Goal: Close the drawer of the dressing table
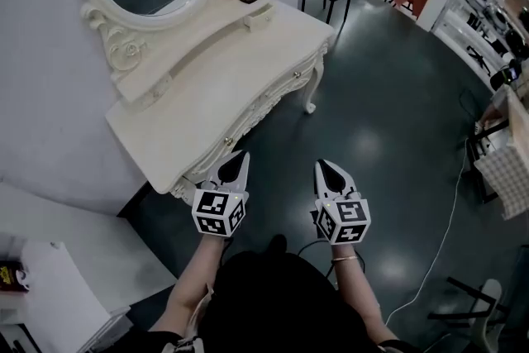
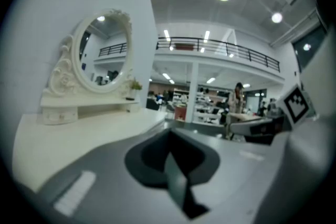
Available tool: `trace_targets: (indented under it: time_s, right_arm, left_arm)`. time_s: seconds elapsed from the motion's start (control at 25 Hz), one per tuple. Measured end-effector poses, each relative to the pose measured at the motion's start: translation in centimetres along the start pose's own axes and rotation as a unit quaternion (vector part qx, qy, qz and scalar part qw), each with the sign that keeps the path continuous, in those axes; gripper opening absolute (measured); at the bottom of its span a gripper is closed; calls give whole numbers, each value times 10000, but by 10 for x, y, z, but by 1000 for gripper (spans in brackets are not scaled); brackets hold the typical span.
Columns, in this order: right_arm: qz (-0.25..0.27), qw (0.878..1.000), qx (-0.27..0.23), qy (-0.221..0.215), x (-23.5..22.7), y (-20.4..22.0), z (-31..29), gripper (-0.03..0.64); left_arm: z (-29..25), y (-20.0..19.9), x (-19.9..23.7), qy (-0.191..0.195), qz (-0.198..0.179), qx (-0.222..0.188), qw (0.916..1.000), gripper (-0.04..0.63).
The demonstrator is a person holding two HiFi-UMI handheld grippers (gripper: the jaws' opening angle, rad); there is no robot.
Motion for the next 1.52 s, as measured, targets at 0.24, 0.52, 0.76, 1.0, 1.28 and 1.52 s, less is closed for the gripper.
trace_targets:
  time_s: [0.24, 0.52, 0.76, 1.0, 1.28, 1.52]
  right_arm:
    - [-19, 10000, -28, -60, -14, -5, -8, 7]
    - [-82, 9998, 41, -155, -28, -4, -13, 75]
    - [-103, 9995, 128, -258, -34, 0, -23, 88]
    - [-123, 9989, 206, -410, -38, -2, -46, 104]
    - [-20, 9985, 277, -466, -54, -13, -93, 107]
    - [86, 9983, 257, -518, -70, -41, -152, 107]
  left_arm:
    - [-12, -6, -7, 14, -65, -59, 10000, 5]
    - [-24, -11, -9, -26, -128, -57, 9999, 5]
    - [-39, -10, -12, -33, -122, 20, 9999, 5]
    - [-66, -10, -8, 77, -52, 84, 9999, 5]
    - [-123, -15, 11, 163, -72, 163, 9997, 5]
    - [-180, -33, 38, 266, -87, 151, 9995, 5]
Point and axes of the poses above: the fingertips, and each gripper's own axes: z backward along the fingers, x to its left, y out of its underside, the point moved 1 cm from there along z, backward along the fingers, and after that the axes turned 1 degree about z, right-handed, at the moved point
